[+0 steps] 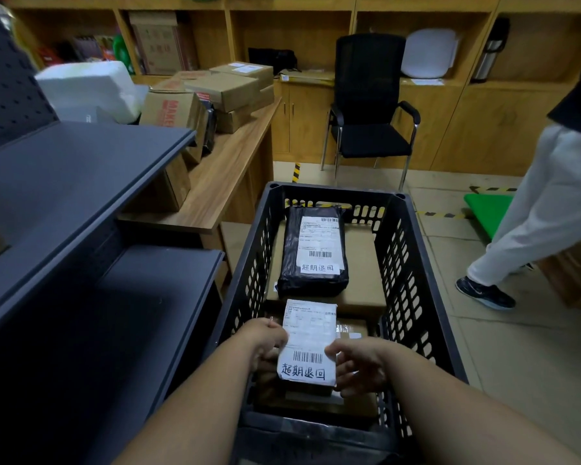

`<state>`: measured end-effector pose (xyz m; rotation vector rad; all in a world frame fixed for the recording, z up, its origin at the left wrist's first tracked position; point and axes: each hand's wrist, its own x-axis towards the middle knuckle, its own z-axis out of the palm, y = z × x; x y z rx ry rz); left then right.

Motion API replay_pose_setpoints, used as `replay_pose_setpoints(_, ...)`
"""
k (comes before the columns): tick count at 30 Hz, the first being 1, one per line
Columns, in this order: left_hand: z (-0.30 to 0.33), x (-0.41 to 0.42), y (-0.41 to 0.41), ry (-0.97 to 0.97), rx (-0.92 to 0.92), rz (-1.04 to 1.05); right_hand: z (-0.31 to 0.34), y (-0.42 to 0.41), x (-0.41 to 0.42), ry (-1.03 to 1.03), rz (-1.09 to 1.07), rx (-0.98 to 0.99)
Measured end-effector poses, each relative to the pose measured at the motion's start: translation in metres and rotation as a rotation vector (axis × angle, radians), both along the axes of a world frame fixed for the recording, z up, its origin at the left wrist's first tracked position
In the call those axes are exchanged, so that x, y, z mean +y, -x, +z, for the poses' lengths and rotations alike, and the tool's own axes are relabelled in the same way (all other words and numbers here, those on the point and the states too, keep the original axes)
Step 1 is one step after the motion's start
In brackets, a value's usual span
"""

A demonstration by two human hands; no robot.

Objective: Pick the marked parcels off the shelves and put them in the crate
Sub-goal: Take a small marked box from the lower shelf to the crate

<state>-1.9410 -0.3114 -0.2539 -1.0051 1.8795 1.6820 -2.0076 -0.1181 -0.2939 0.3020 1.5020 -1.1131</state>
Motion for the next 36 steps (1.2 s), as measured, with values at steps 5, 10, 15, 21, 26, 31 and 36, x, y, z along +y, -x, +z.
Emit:
replay_pose_setpoints(5, 0.003, -0.004, 0.003, 0.004, -0.066, -0.062, 0.000, 0.005, 0.000, -0.041, 0.094, 0.015)
replay_pose_setpoints(10, 0.007, -0.006, 0.006, 0.004, -0.124, -0.102, -0.001, 0.007, 0.000, -0.046, 0.098, 0.001)
replay_pose_setpoints(15, 0.006, -0.005, 0.011, -0.029, -0.156, -0.111, 0.001, 0.008, -0.002, -0.065, 0.097, 0.002)
replay_pose_setpoints(21, 0.002, -0.005, 0.012, 0.008, -0.176, -0.132, 0.008, 0.006, -0.005, -0.073, 0.087, -0.017)
replay_pose_setpoints(26, 0.017, -0.002, 0.012, 0.170, -0.109, -0.049, 0.026, 0.008, -0.007, -0.213, 0.042, 0.138)
replay_pose_setpoints(31, 0.040, -0.007, 0.007, 0.745, 0.029, -0.283, 0.050, 0.004, -0.010, -0.349, -0.034, 0.417)
replay_pose_setpoints(36, 0.056, 0.000, -0.009, 1.044, 0.196, -0.341, 0.067, -0.010, -0.016, -0.617, 0.183, 0.990)
